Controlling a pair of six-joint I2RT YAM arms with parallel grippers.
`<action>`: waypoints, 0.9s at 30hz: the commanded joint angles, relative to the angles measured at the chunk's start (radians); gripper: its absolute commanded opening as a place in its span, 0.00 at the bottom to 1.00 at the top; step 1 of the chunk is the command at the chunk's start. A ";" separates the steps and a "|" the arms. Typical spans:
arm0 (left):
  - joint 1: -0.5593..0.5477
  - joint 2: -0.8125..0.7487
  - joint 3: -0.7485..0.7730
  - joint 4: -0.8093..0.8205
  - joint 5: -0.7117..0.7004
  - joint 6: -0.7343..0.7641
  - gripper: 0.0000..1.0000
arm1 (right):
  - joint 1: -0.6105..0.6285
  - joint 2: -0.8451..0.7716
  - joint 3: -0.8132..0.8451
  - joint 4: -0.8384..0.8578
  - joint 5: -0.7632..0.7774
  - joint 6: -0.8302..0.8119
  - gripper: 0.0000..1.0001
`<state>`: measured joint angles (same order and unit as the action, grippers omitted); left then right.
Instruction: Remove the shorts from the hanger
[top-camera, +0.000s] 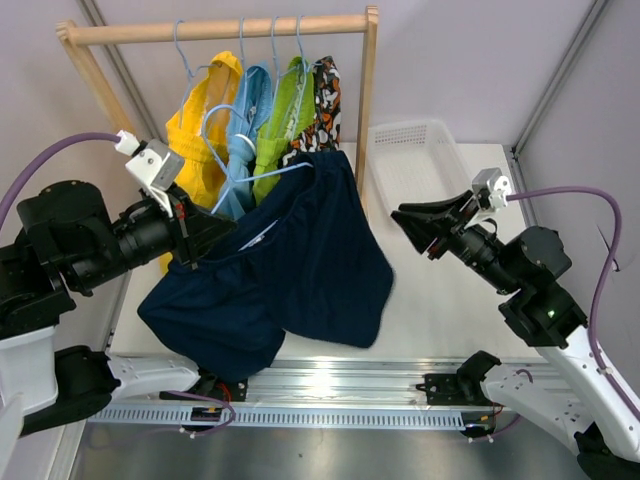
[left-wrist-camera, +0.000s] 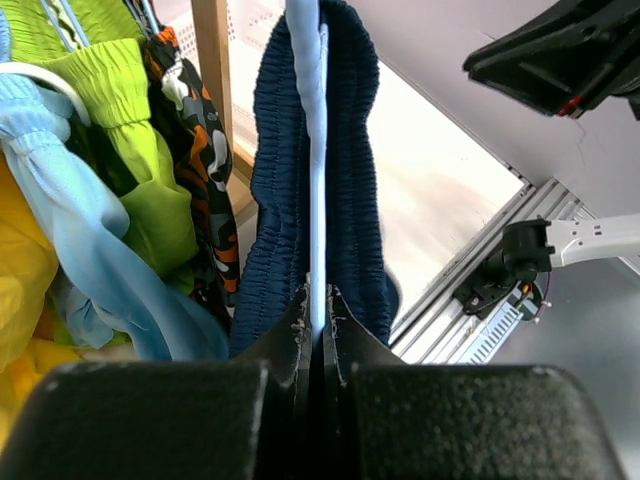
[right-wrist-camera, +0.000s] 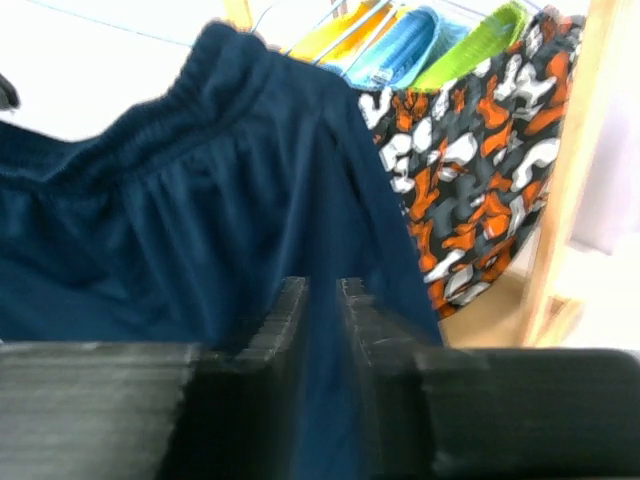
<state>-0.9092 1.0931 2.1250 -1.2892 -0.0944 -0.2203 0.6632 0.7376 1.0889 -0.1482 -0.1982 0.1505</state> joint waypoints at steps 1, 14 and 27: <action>0.004 -0.015 0.026 0.116 -0.007 -0.013 0.00 | -0.002 0.002 -0.030 0.039 -0.026 0.018 0.40; 0.004 -0.006 0.038 0.149 0.133 -0.033 0.00 | -0.014 0.253 -0.017 0.295 -0.124 0.015 1.00; 0.004 -0.004 0.033 0.090 0.101 -0.050 0.00 | -0.126 0.402 -0.026 0.497 -0.221 0.107 0.00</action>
<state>-0.9077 1.0931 2.1246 -1.2606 0.0338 -0.2462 0.5964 1.1728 1.0405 0.2607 -0.4122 0.2367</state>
